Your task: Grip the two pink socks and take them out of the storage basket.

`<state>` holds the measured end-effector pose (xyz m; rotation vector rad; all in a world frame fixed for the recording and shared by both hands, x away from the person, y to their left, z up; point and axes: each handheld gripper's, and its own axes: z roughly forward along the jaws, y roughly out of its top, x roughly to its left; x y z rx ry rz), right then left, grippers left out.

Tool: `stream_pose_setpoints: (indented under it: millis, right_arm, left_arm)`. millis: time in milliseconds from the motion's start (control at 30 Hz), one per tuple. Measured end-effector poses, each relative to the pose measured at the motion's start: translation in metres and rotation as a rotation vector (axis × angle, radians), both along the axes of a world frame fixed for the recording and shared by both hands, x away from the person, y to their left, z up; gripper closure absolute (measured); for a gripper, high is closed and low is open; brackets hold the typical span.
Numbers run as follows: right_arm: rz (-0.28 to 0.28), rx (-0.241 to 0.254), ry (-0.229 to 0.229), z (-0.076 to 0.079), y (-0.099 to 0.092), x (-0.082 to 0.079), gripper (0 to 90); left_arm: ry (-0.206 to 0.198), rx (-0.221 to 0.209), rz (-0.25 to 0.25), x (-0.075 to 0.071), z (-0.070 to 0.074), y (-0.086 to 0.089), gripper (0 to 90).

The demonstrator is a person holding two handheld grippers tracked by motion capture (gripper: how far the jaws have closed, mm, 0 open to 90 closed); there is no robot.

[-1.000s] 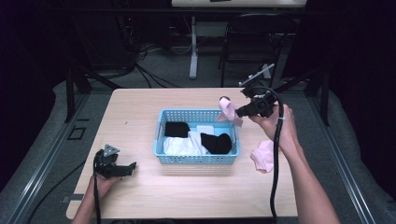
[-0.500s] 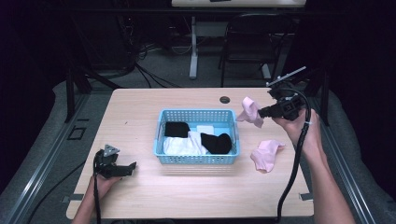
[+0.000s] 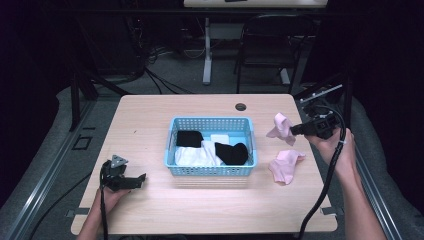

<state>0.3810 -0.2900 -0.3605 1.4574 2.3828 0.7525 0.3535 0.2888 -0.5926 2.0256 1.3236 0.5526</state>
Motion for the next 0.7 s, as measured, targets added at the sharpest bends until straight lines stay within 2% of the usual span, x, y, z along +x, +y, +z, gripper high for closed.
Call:
stream_pose_setpoints:
  millis: [267, 300, 400, 433, 533, 567, 700]
  right_arm:
    - [-0.034, 0.003, 0.028, -0.033, -0.008, 0.003, 87.1]
    - [-0.034, 0.003, 0.028, -0.033, -0.008, 0.003, 87.1]
    - [-0.042, -0.008, 0.052, -0.047, -0.009, 0.005, 87.1]
    - [-0.04, -0.012, 0.064, -0.056, -0.009, 0.007, 87.1]
    - [-0.043, -0.004, 0.082, -0.064, -0.008, 0.008, 87.1]
    - [-0.041, -0.023, 0.1, -0.073, -0.008, 0.011, 87.1]
    - [-0.038, -0.017, 0.115, -0.081, -0.007, 0.013, 87.1]
  left_arm:
    - [0.0, 0.0, 0.0, 0.0, 0.0, 0.0, 0.4]
    - [0.0, 0.0, 0.0, 0.0, 0.0, 0.0, 0.4]
    - [0.0, 0.0, 0.0, 0.0, 0.0, 0.0, 0.4]
    - [0.0, 0.0, 0.0, 0.0, 0.0, 0.0, 0.3]
    - [0.0, 0.0, 0.0, 0.0, 0.0, 0.0, 0.4]
    - [0.0, 0.0, 0.0, 0.0, 0.0, 0.0, 0.4]
    - [0.0, 0.0, 0.0, 0.0, 0.0, 0.0, 0.3]
